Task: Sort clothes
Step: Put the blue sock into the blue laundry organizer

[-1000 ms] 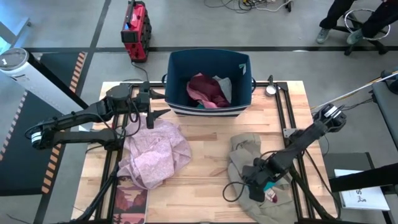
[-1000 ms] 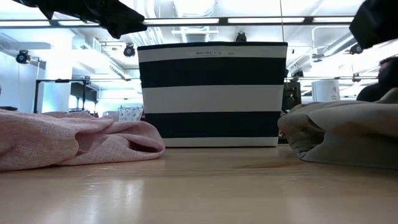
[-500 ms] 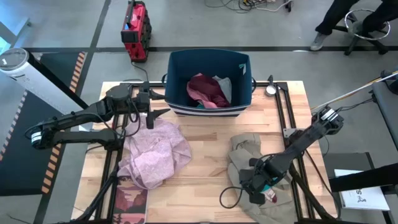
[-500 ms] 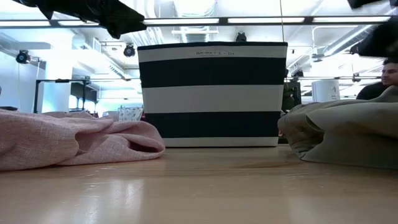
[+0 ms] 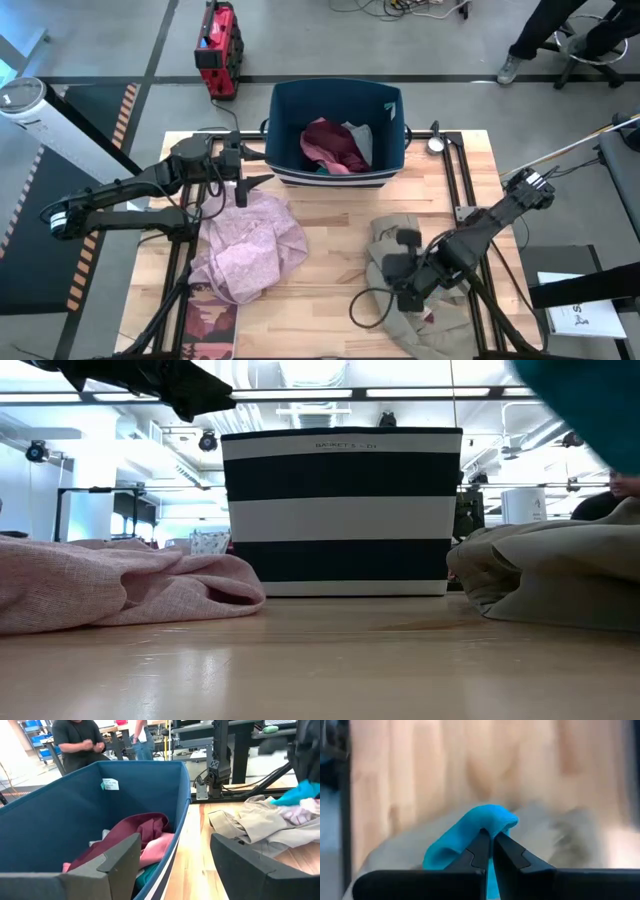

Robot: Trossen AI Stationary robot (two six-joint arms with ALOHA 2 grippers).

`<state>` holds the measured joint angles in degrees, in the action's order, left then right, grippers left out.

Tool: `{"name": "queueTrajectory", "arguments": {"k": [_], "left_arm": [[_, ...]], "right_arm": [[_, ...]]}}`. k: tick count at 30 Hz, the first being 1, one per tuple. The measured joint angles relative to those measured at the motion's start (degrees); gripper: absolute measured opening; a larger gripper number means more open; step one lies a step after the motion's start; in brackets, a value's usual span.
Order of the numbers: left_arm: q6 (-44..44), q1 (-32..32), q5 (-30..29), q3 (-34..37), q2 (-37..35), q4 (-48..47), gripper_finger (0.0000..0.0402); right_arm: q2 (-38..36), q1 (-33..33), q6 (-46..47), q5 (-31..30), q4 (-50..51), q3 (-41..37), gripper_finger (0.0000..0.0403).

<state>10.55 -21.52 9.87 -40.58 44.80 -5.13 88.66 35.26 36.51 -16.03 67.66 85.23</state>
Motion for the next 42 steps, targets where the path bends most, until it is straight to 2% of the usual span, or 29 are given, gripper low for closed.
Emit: {"name": "queueTrajectory", "arguments": {"k": [5, 12, 20, 25, 34, 38, 42], "left_arm": [[0.6, 0.0, 0.0, 0.0, 0.0, 0.0, 0.0228], [0.9, 0.0, 0.0, 0.0, 0.1, -0.1, 0.0211], [2.4, 0.0, 0.0, 0.0, 1.0, 0.0, 0.0198], [2.5, 0.0, 0.0, 0.0, 2.2, 0.0, 0.0192], [2.5, 0.0, -0.4, 0.0, 5.8, 0.1, 0.0172], [2.5, 0.0, -0.5, 0.0, 6.4, 0.8, 0.016], [2.3, 0.0, -1.6, 0.0, 6.0, 1.0, 0.0153]], "right_arm": [[-1.8, -5.0, -7.5, -9.5, 0.4, 4.3, 0.0], [-4.8, -16.3, -18.9, -18.1, -3.8, 7.9, 0.0], [-8.7, -31.8, -38.6, -17.7, -22.6, 8.3, 0.0], [-8.8, -42.9, -46.5, -9.8, -28.6, 8.2, 0.0], [-3.2, -60.6, -51.1, 5.0, -31.6, 8.1, 0.0], [1.4, -64.8, -51.1, 11.9, -31.6, 8.0, 0.0001], [5.8, -66.2, -54.2, 13.1, -31.5, 8.0, 0.003]]}}
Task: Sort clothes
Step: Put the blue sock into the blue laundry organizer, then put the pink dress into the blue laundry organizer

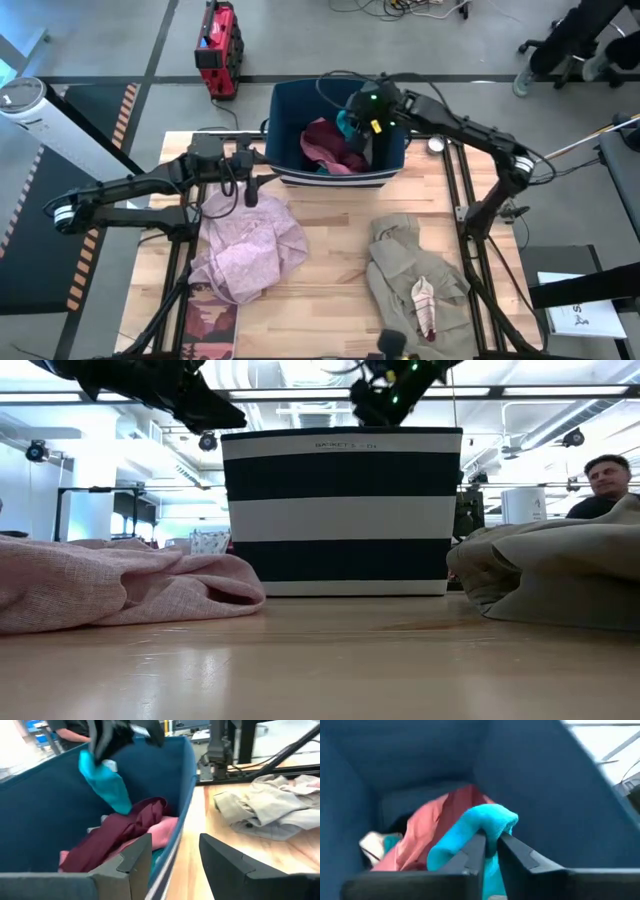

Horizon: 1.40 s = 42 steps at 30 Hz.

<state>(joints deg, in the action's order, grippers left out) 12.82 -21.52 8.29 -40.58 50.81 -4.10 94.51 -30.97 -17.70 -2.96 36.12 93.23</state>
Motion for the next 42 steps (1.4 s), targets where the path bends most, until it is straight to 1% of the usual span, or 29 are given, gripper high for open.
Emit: {"name": "queueTrajectory", "arguments": {"k": [5, 10, 12, 16, 20, 24, 26, 28, 31, 33, 37, 42], "left_arm": [[-0.1, 0.0, -3.7, 0.0, -0.7, -2.0, 0.0152], [0.0, 0.0, -3.7, 0.0, -0.9, -4.9, 0.0152], [0.2, 0.0, -1.8, -0.1, -1.4, -7.3, 0.0152], [-1.0, 0.2, 5.1, -0.2, -2.0, -11.1, 0.0152], [-4.5, 1.8, 10.2, -0.2, -1.9, -13.4, 0.016], [-7.5, 4.0, 10.6, -0.1, -1.6, -15.8, 0.0187], [-7.8, 4.6, 9.2, 0.0, -1.6, -17.1, 0.0204], [-7.9, 4.7, 6.4, 0.1, -1.7, -17.4, 0.0219], [-7.1, 4.7, 2.1, 0.1, -1.7, -16.8, 0.0239], [-5.9, 4.7, 0.3, 0.1, -1.7, -16.2, 0.0248], [-3.8, 4.7, -1.6, -0.1, -1.8, -15.2, 0.0258], [-1.5, 4.7, -1.8, -4.2, -1.8, -16.8, 0.0257]], "right_arm": [[2.6, -0.1, -1.9, 0.1, -0.2, 0.0, 0.0104], [1.7, 0.4, -1.8, 0.0, 1.1, 0.8, 0.0179], [0.3, 1.0, -1.9, 0.0, 2.0, 1.8, 0.0201], [-3.6, 3.1, -2.8, 0.1, 5.0, 3.9, 0.0229], [-7.9, 6.8, -4.4, 0.0, 7.6, 5.1, 0.0244], [-12.7, 10.2, -4.1, 0.0, 7.8, 5.9, 0.0253], [-14.8, 11.1, -3.8, -0.8, 7.7, 5.9, 0.0257], [-16.4, 11.4, -2.8, -2.2, 7.5, 5.9, 0.026], [-17.6, 11.2, -1.5, -3.1, 6.6, 5.9, 0.0261], [-17.9, 10.9, -1.3, -3.3, 6.2, 5.9, 0.0259], [-17.6, 10.5, -1.4, -3.3, 6.0, 5.9, 0.0251], [-17.1, 10.2, -1.6, -3.2, 6.1, 5.9, 0.0245]]}}
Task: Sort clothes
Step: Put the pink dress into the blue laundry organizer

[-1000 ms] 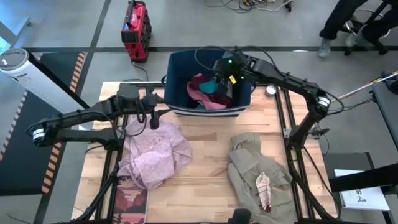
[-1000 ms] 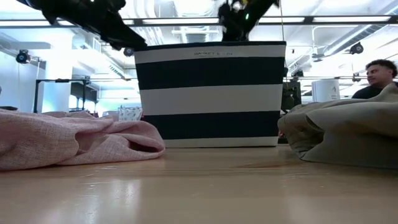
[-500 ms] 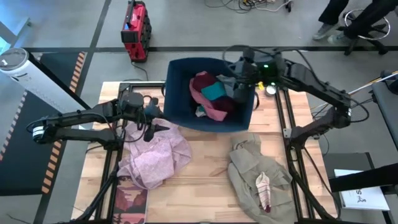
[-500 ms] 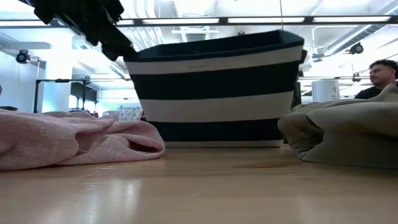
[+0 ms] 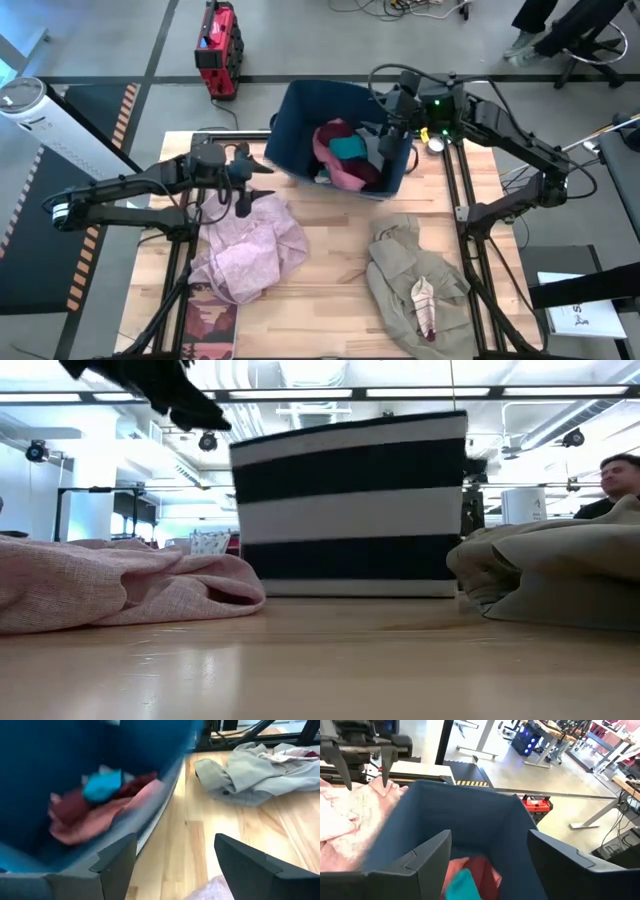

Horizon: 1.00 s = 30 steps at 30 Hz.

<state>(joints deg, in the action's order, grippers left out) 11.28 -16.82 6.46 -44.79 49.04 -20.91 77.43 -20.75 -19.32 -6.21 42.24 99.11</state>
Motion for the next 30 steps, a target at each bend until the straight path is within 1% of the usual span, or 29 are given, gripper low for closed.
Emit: {"name": "queueTrajectory", "arguments": {"k": [5, 8, 10, 13, 15, 19, 20, 21, 22, 25, 28, 30], "left_arm": [[1.6, 0.0, 0.0, -7.1, 0.4, -6.7, 0.025], [1.5, 0.5, 0.0, -10.6, 0.7, -12.0, 0.0246], [1.1, 1.1, 0.0, -11.8, 0.9, -15.4, 0.0244], [-1.1, 2.2, 0.1, -12.1, 1.2, -19.2, 0.0239], [-2.7, 3.2, 0.1, -11.9, 1.3, -21.3, 0.0236], [-5.0, 5.1, 0.1, -11.2, 1.8, -24.1, 0.0227], [-5.4, 5.7, 0.1, -10.9, 1.8, -24.1, 0.0225], [-5.7, 6.2, 0.1, -10.6, 1.9, -23.9, 0.0223], [-5.8, 6.6, 0.1, -10.2, 2.0, -23.9, 0.0221], [-5.9, 7.5, 0.1, -8.7, 2.1, -24.1, 0.0216], [-6.5, 7.9, 0.1, -7.3, 2.1, -24.7, 0.0212], [-7.3, 7.9, 0.1, -6.8, 2.3, -25.4, 0.0211]], "right_arm": [[-0.3, 0.0, 0.8, 0.4, 0.3, 0.0, 0.0256], [-0.5, 0.6, 2.0, 3.1, 3.5, 0.0, 0.0259], [0.0, 1.5, 3.5, 3.5, 5.6, -0.4, 0.025], [0.8, 4.1, 6.4, 3.2, 8.0, -2.9, 0.0207], [0.8, 6.7, 8.1, 3.2, 8.0, -5.6, 0.016], [0.7, 12.9, 11.3, 3.2, 7.7, -11.1, 0.0051], [0.7, 14.5, 12.2, 2.7, 7.5, -12.6, 0.0027], [0.7, 16.0, 13.2, 1.4, 7.0, -14.2, 0.0014], [0.7, 17.3, 14.4, -0.3, 6.5, -15.8, 0.0009], [0.7, 19.3, 19.8, -3.6, 7.3, -19.6, 0.0017], [0.7, 19.8, 23.3, -4.6, 7.3, -22.8, 0.0013], [0.7, 19.7, 24.8, -7.2, 7.3, -24.3, 0.0004]]}}
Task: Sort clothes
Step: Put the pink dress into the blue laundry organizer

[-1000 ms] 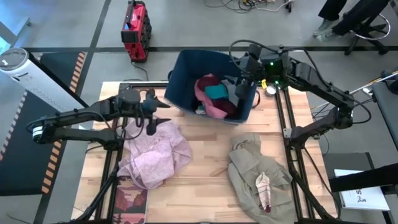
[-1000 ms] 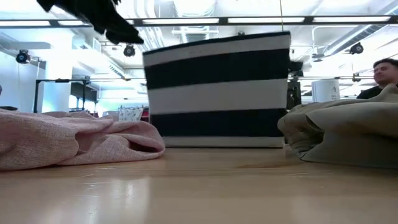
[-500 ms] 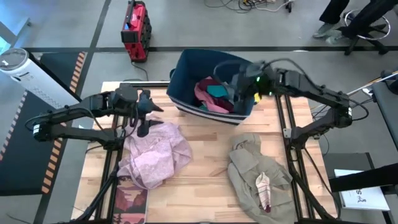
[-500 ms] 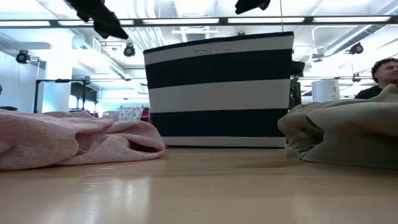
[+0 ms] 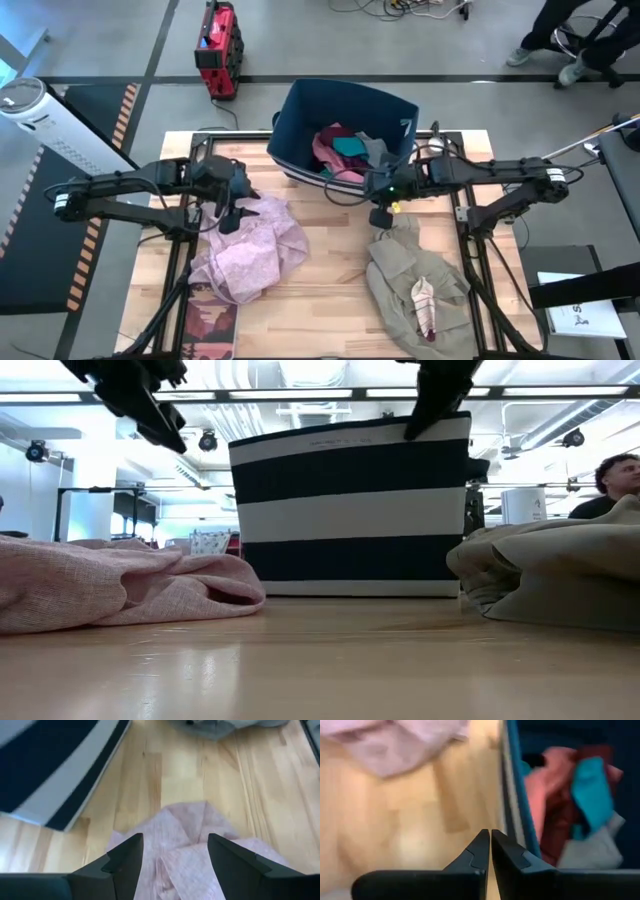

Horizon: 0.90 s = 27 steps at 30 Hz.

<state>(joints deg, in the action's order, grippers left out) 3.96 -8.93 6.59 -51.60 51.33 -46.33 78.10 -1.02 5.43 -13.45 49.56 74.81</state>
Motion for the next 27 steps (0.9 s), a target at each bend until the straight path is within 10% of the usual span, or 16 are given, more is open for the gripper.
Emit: {"name": "queueTrajectory", "arguments": {"k": [8, 27], "left_arm": [[-2.4, 0.7, 0.0, 0.5, 2.1, -2.4, 0.0215], [-20.0, 10.6, -0.1, 10.8, 10.5, -4.0, 0.0299]], "right_arm": [[-1.1, -0.5, 2.2, -16.2, 1.7, -0.6, 0.0001], [-9.2, 6.4, 2.9, -16.5, 2.8, -0.6, 0.0077]]}}
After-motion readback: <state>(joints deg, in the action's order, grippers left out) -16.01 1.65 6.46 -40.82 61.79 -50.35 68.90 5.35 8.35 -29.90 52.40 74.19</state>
